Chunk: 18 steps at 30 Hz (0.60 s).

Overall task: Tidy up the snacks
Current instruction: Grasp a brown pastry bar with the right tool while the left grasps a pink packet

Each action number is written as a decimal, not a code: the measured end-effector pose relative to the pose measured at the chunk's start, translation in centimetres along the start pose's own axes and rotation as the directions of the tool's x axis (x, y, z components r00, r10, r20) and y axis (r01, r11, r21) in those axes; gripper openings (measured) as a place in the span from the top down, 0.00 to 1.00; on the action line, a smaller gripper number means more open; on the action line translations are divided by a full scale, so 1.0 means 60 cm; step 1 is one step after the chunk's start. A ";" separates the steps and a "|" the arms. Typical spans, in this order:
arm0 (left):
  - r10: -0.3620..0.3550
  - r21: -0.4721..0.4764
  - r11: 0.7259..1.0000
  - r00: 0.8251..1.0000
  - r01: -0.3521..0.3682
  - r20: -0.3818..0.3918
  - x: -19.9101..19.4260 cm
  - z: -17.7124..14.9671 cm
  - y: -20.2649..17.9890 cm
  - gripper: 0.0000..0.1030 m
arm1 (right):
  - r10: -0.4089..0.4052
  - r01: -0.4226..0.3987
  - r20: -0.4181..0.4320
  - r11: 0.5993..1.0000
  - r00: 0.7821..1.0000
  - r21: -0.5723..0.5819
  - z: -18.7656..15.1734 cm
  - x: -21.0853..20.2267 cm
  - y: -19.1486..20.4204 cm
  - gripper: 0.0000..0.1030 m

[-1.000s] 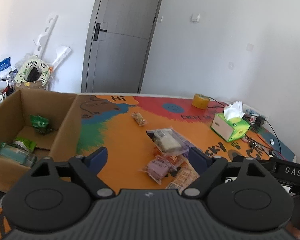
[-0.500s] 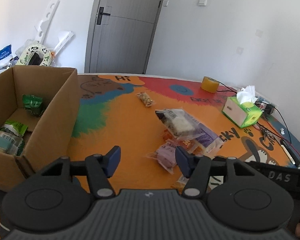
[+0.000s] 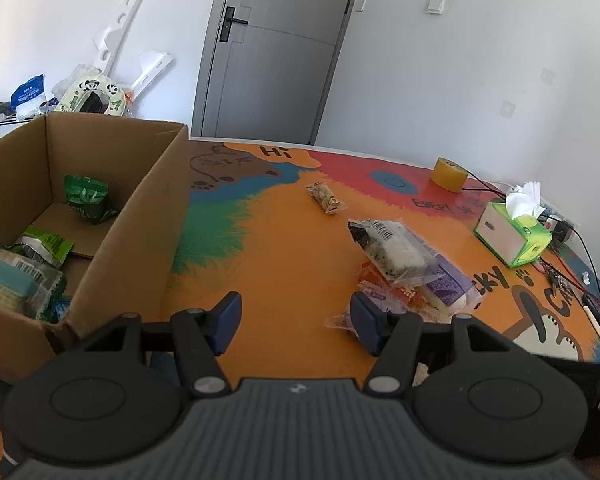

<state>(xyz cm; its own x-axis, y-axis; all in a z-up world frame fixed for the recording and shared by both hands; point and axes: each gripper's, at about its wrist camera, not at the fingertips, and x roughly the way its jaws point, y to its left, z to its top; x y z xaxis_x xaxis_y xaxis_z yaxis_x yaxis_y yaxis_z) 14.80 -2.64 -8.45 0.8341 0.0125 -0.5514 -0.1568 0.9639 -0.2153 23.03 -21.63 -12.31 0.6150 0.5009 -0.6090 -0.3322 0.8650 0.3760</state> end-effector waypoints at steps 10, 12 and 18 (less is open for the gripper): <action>-0.011 0.020 1.000 1.000 0.012 -0.024 0.023 -0.003 -0.019 0.42 | -0.035 0.035 0.003 0.999 0.999 -0.013 -0.001 -0.029 -0.040 0.60; -0.020 0.030 0.999 0.999 0.021 -0.027 0.027 -0.004 -0.028 0.42 | -0.043 0.043 0.009 0.999 0.999 -0.005 -0.002 -0.041 -0.055 0.60; -0.034 0.060 0.998 0.999 0.037 -0.040 0.046 -0.005 -0.057 0.38 | -0.085 0.084 0.036 0.996 0.996 0.027 0.001 -0.067 -0.094 0.65</action>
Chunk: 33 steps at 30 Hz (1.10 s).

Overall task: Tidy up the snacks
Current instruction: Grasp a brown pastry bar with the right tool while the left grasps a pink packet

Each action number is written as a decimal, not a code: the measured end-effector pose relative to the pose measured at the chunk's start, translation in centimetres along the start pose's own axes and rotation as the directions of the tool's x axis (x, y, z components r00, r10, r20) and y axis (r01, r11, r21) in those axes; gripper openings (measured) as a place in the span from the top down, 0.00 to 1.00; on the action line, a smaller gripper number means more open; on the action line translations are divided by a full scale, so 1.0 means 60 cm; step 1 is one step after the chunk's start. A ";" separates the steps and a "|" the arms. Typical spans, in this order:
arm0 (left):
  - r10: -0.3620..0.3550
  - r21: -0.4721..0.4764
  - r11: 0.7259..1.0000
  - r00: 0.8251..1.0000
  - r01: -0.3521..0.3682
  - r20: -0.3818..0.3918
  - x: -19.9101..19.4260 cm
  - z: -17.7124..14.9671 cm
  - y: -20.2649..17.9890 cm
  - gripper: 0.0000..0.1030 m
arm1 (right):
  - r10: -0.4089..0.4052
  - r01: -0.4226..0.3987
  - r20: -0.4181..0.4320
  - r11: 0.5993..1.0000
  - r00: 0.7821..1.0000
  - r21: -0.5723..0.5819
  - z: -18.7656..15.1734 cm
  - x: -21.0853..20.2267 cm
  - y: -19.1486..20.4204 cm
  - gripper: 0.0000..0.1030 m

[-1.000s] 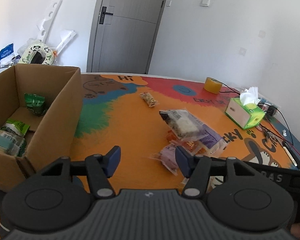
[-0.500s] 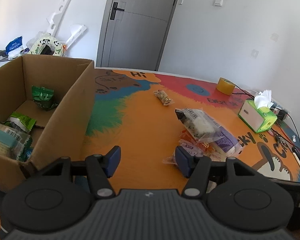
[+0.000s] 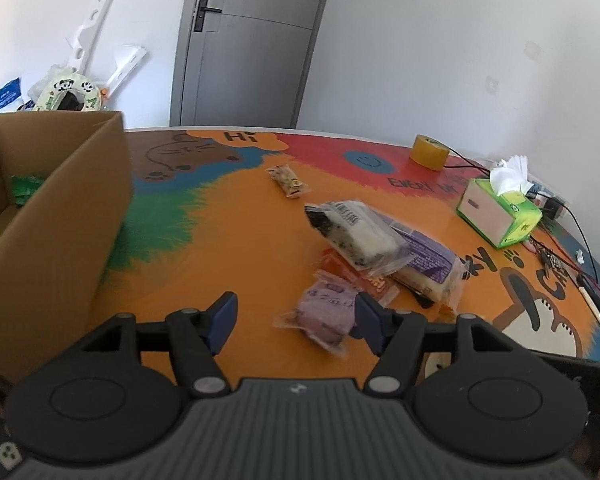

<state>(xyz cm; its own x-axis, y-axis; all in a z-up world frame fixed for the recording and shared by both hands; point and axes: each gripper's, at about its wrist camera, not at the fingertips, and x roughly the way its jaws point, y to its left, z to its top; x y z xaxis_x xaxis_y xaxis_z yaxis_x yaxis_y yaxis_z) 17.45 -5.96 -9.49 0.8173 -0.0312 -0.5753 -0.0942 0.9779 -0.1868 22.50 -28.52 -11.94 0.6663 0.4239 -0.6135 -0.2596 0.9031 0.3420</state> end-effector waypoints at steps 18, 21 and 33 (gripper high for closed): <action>0.015 0.098 0.995 1.000 -0.013 -0.027 0.052 -0.015 -0.026 0.51 | -0.063 0.063 -0.005 0.996 0.998 -0.070 -0.003 0.007 0.019 0.65; 0.012 0.088 0.996 1.000 -0.009 -0.028 0.046 -0.016 -0.022 0.56 | -0.042 0.041 -0.010 0.998 0.999 -0.045 -0.003 0.003 0.012 0.65; -0.008 0.034 0.999 1.000 0.009 -0.023 -0.005 -0.019 0.000 0.71 | 0.008 -0.006 0.036 0.999 0.999 -0.047 -0.007 -0.035 0.040 0.66</action>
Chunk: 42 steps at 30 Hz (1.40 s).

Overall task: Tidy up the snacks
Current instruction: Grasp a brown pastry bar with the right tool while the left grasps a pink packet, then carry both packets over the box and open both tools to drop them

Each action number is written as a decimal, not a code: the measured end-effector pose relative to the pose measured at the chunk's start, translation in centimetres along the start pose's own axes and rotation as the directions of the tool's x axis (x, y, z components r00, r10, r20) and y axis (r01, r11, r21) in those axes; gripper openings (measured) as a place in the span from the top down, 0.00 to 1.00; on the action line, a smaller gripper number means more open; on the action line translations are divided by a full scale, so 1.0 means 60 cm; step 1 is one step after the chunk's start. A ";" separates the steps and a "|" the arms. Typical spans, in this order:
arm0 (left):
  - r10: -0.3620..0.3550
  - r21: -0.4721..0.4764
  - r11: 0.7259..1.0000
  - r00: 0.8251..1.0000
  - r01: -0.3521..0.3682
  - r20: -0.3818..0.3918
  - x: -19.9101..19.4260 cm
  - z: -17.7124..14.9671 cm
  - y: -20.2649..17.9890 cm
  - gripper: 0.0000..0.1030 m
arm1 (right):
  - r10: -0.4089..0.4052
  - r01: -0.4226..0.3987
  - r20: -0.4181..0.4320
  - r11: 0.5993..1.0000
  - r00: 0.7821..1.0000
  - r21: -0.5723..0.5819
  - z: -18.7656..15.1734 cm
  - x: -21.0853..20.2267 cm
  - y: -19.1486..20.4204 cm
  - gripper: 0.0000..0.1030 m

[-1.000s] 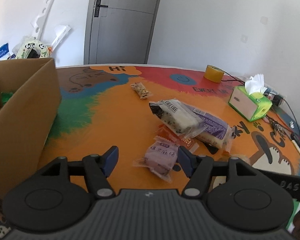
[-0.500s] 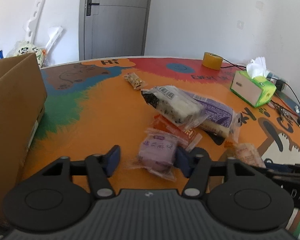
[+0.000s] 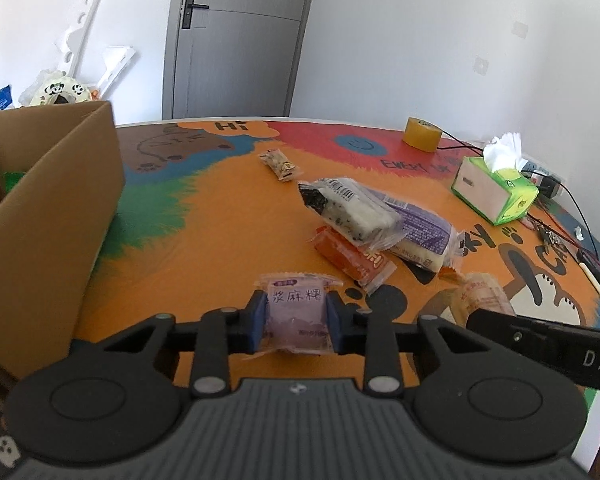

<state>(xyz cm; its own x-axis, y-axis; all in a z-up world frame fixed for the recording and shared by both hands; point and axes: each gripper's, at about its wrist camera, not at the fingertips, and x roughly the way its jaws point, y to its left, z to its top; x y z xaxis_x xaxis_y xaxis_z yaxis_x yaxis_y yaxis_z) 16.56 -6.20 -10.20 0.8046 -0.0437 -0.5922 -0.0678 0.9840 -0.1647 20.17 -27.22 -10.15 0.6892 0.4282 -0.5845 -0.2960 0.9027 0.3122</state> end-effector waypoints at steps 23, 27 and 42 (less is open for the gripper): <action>0.013 -0.055 0.998 0.984 -0.003 0.179 -0.140 0.050 0.051 0.71 | 0.118 -0.113 0.095 0.992 0.988 -0.052 0.031 -0.036 0.093 0.66; 0.036 -0.071 0.997 0.980 -0.022 0.198 -0.157 0.057 0.072 0.71 | 0.146 -0.139 0.098 0.988 0.984 -0.072 0.037 -0.031 0.116 0.66; 0.150 -0.159 0.981 0.962 -0.115 0.230 -0.191 0.071 0.170 0.71 | 0.244 -0.233 0.074 0.964 0.967 -0.129 0.055 0.005 0.203 0.66</action>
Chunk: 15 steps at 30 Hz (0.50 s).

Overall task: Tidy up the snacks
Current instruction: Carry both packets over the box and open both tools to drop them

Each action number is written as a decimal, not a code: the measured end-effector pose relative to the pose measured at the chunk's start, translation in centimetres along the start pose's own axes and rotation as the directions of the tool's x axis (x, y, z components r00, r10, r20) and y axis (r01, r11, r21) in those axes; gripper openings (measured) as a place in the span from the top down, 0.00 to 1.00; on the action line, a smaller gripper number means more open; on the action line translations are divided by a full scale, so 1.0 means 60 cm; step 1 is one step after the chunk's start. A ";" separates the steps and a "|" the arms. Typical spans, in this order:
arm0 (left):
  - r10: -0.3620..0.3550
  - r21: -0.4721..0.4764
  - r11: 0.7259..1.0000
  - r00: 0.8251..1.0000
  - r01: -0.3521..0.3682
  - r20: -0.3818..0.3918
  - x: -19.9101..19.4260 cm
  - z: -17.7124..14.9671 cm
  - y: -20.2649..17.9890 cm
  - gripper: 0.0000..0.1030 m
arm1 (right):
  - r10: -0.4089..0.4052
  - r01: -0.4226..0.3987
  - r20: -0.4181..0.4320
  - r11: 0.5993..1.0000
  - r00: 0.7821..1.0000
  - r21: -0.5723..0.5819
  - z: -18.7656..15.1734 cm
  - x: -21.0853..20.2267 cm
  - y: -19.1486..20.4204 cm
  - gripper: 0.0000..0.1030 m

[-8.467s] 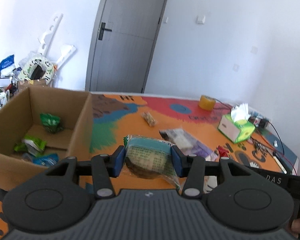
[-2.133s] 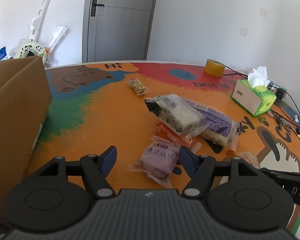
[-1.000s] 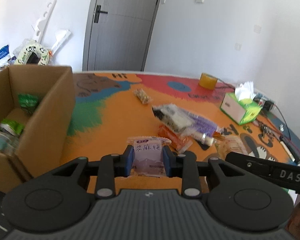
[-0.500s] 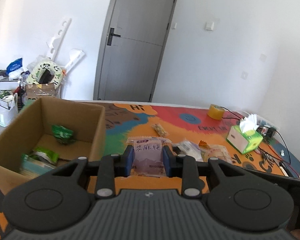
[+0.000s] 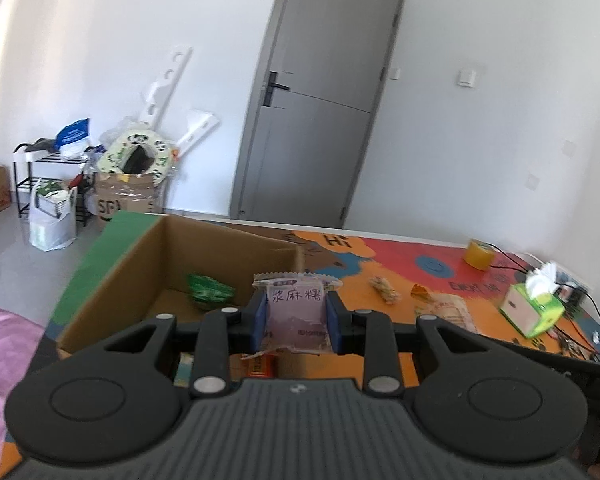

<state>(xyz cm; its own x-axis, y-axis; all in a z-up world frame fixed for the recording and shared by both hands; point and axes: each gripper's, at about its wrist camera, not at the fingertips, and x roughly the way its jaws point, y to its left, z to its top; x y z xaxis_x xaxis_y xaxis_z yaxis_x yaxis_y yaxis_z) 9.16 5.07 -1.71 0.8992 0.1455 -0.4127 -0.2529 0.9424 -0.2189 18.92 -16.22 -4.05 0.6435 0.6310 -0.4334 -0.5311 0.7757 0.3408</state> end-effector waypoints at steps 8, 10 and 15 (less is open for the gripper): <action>0.054 -0.039 0.998 0.999 -0.054 0.005 0.008 0.013 0.046 0.71 | 0.035 -0.035 -0.002 0.999 0.999 -0.035 0.015 0.026 0.044 0.66; 0.062 -0.046 0.997 0.998 -0.062 0.005 0.014 0.017 0.056 0.71 | 0.042 -0.042 -0.003 0.998 0.999 -0.041 0.018 0.033 0.053 0.66; 0.081 -0.067 0.995 0.997 -0.079 0.016 0.024 0.025 0.076 0.65 | 0.062 -0.062 -0.004 0.996 0.998 -0.057 0.026 0.052 0.075 0.66</action>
<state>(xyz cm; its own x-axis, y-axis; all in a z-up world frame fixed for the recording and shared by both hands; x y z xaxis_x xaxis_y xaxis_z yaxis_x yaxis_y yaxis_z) 9.86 10.01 -2.01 0.8816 0.2259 -0.4144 -0.3468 0.9057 -0.2440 19.44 -10.75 -2.56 0.6074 0.6775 -0.4147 -0.6002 0.7334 0.3191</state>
